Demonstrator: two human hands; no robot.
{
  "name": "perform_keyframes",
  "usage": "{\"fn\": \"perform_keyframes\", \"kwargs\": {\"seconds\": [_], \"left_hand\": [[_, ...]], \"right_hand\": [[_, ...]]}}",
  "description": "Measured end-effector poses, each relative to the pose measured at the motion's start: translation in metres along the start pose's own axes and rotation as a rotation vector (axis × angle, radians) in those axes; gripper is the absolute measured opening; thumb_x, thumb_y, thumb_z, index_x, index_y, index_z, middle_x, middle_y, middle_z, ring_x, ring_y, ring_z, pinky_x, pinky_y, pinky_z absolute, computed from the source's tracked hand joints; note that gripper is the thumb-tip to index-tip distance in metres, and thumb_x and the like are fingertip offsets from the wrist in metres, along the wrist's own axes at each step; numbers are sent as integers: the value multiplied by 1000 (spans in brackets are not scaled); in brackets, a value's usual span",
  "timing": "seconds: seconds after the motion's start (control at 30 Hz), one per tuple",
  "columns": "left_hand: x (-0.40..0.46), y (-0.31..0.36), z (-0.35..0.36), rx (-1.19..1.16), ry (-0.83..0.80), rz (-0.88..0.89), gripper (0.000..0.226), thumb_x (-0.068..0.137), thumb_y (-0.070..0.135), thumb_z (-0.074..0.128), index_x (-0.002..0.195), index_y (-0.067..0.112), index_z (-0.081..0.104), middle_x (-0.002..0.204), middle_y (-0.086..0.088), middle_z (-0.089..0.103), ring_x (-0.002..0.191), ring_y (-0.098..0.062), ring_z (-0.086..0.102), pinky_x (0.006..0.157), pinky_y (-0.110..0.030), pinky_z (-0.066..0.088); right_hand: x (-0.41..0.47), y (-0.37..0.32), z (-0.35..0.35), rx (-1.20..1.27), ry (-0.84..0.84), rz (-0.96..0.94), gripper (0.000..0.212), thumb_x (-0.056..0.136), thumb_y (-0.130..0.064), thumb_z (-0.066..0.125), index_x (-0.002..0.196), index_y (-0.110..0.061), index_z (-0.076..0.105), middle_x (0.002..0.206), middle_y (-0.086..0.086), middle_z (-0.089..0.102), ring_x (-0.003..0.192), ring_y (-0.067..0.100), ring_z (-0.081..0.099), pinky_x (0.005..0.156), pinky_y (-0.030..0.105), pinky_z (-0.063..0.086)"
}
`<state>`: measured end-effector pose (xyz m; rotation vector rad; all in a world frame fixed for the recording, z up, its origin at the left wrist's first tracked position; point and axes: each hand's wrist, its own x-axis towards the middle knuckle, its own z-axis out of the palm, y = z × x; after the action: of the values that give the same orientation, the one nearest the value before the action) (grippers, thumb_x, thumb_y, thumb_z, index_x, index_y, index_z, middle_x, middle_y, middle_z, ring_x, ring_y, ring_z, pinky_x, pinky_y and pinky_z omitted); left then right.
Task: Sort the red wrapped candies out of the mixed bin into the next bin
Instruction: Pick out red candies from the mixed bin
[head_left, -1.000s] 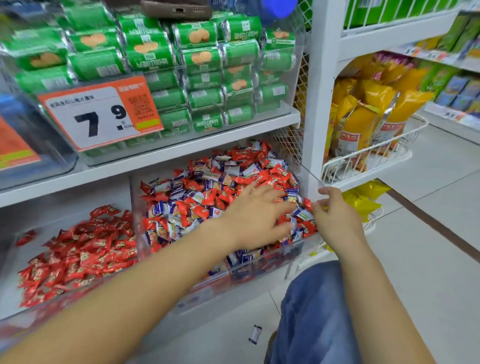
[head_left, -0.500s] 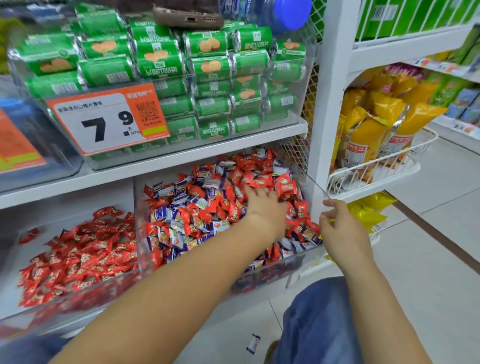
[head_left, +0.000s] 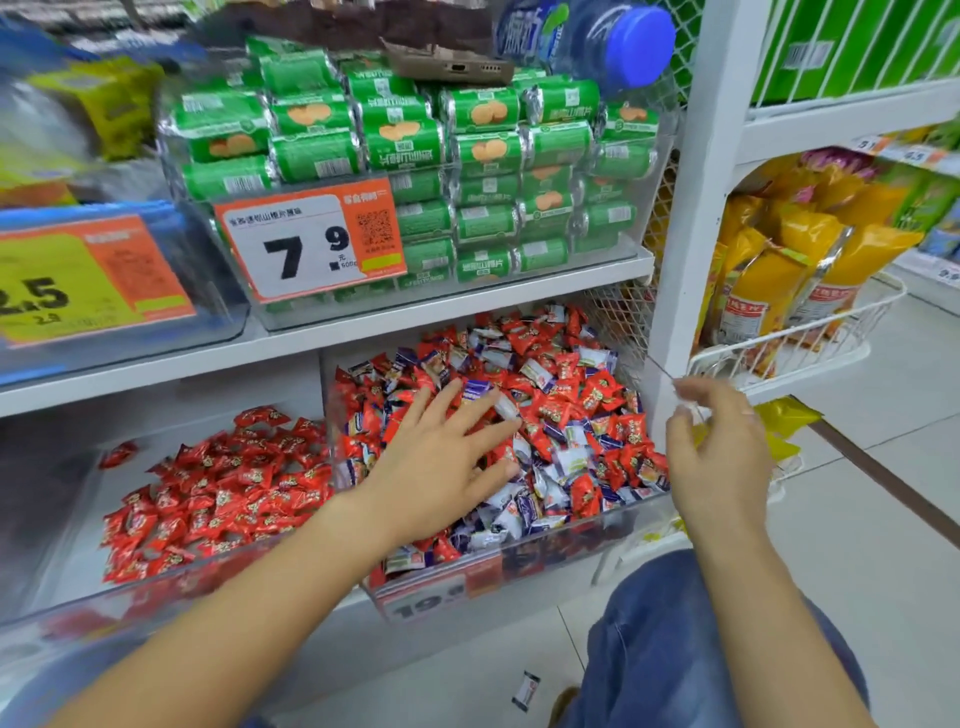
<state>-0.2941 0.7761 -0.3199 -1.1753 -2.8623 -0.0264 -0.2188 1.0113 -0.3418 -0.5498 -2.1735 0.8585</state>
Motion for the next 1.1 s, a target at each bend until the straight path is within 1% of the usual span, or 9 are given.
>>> {"fn": "perform_keyframes", "kwargs": {"seconds": [0.13, 0.27, 0.4, 0.53, 0.67, 0.8, 0.93, 1.03, 1.1], "left_hand": [[-22, -14, -8, -104, 83, 5, 59, 91, 60, 12, 143, 41, 32, 157, 9, 15, 145, -19, 12, 118, -38, 1], [-33, -37, -19, -166, 215, -91, 48, 94, 49, 26, 128, 31, 55, 142, 5, 45, 133, -19, 39, 114, -45, 25], [-36, -62, -23, -282, 247, -204, 35, 97, 38, 39, 124, 29, 59, 135, 5, 50, 125, -17, 43, 105, -36, 32], [-29, -71, -18, -352, 243, -196, 29, 97, 27, 47, 123, 28, 60, 128, 6, 52, 120, -14, 46, 100, -28, 33], [-9, -63, -15, -406, 170, -179, 30, 96, 33, 46, 124, 29, 58, 124, 6, 57, 118, -16, 49, 100, -32, 38], [1, -63, -12, -374, 167, -225, 41, 95, 43, 44, 134, 31, 48, 135, 2, 45, 122, -19, 45, 100, -30, 35], [5, -70, -8, -358, 42, -167, 45, 92, 55, 41, 135, 43, 41, 133, 4, 49, 116, -19, 51, 98, -35, 43], [11, -73, -8, -389, 17, -140, 37, 91, 50, 48, 128, 49, 48, 129, 7, 52, 114, -16, 53, 96, -37, 45], [10, -75, -6, -432, 45, -136, 32, 91, 48, 50, 123, 45, 55, 121, 8, 56, 111, -14, 54, 95, -36, 45]], "right_hand": [[-4, -3, 6, -7, -114, -70, 20, 88, -18, 47, 98, -23, 64, 95, -4, 64, 82, 21, 60, 66, 29, 40], [-6, -9, 11, -16, -266, -142, 16, 89, -13, 57, 93, -25, 66, 87, -7, 66, 76, 19, 61, 68, 37, 50], [-15, -15, 17, 53, -505, -170, 12, 87, -26, 63, 97, -34, 65, 85, -14, 65, 75, 5, 59, 69, 35, 51], [-22, -31, 32, 112, -671, -207, 32, 83, -39, 66, 114, -42, 58, 95, -19, 60, 85, 1, 56, 72, 23, 47], [-18, -50, 53, 17, -804, -269, 52, 82, -49, 63, 131, -40, 46, 107, -22, 54, 90, -3, 52, 73, 17, 42], [-3, -65, 64, -100, -858, -315, 41, 84, -38, 67, 124, -36, 56, 96, -17, 52, 82, -1, 49, 71, 15, 41], [18, -73, 64, -5, -775, -248, 27, 88, -17, 56, 101, -39, 63, 91, -12, 61, 79, 8, 58, 69, 28, 45], [32, -78, 70, 73, -685, -173, 34, 88, -6, 46, 87, -36, 62, 79, -3, 61, 64, 21, 54, 62, 34, 42], [34, -78, 74, 24, -697, -184, 32, 91, -5, 46, 90, -30, 64, 74, -7, 58, 54, 15, 48, 54, 28, 37]]}}
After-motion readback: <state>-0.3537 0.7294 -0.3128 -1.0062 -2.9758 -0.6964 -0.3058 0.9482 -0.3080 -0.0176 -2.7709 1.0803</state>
